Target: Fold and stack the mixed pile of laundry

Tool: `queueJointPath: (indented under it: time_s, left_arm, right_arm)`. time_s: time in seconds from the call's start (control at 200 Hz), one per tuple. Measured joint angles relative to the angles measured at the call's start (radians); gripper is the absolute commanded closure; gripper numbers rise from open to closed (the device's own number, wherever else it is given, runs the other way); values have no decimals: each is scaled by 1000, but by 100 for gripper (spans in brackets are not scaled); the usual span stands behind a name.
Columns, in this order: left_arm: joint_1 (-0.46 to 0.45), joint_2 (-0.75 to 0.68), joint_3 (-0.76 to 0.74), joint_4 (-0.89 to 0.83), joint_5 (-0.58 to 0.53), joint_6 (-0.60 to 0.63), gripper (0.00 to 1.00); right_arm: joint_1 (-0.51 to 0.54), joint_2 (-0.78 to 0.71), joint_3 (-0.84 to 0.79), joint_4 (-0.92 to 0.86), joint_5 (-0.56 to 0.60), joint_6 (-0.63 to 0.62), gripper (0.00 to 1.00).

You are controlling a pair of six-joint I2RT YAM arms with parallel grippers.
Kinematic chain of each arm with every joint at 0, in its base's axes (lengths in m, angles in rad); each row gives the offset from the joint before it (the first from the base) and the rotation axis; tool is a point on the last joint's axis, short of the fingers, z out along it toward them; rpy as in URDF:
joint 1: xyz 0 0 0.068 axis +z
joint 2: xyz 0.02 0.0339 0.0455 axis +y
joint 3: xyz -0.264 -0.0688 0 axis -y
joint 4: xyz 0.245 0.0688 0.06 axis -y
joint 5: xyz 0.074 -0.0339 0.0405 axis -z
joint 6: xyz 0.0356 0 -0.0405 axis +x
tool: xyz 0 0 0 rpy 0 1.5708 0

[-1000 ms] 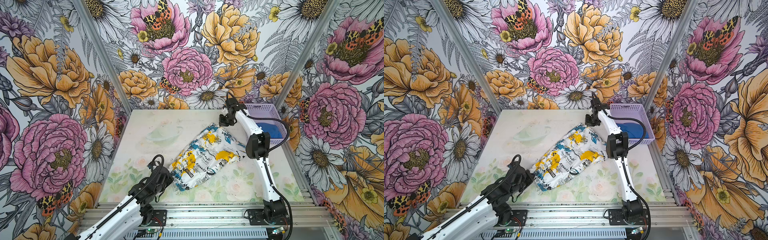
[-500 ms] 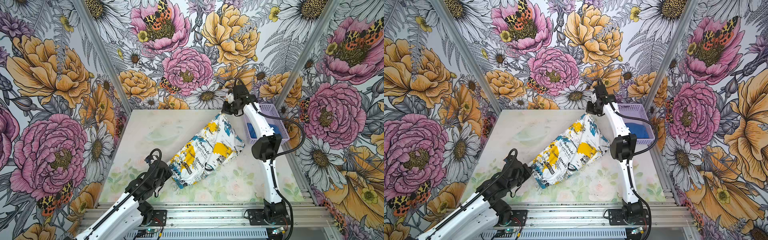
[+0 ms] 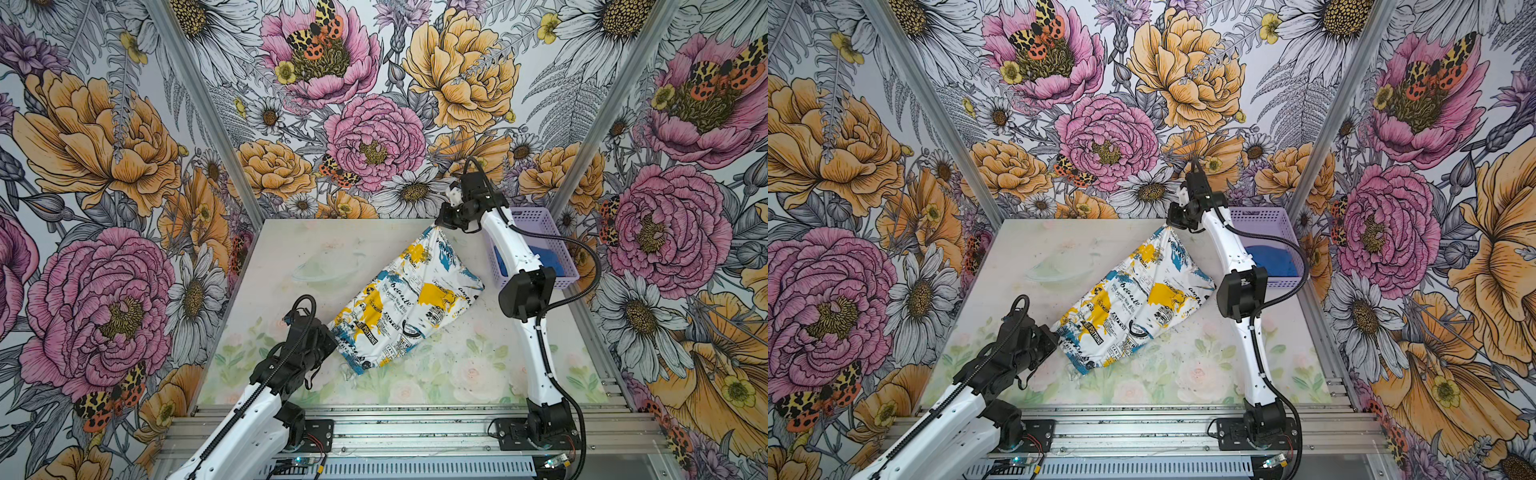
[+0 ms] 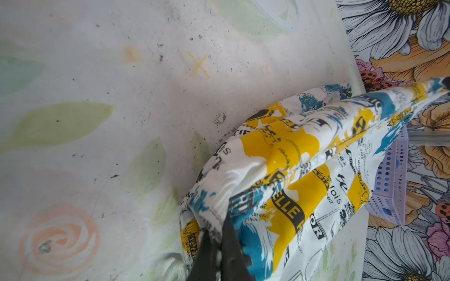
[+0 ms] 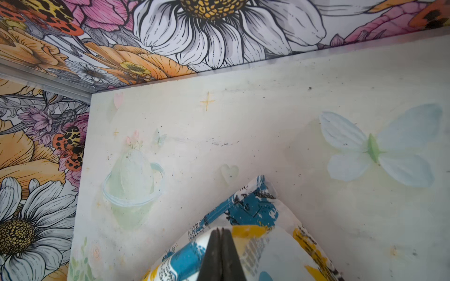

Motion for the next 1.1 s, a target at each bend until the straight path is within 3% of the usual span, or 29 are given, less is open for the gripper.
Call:
queueJointPath:
  time_s: [0.545,0.62,0.726,0.836,0.966,1.096]
  left_arm:
    - [60,102,-41,86,38,39,100]
    - [60,102,-41,88,39,44,100]
    - [64,97,-41,48,34,44,100]
    - [66,80,-41,6,20,44,83]
    - [66,55,-29,-53,-5,48,49]
    - [66,29,28,-107,-34,58,38]
  right_arm:
    - [27,219,0,180,21,51,100]
    - [27,228,0,185,23,58,84]
    - [16,227,0,219,56,56,69]
    - [-19,226,0,245,77,53,55]
    - [-52,187,-40,253,88,50,47]
    - [-76,66,-166,251,84,36,45]
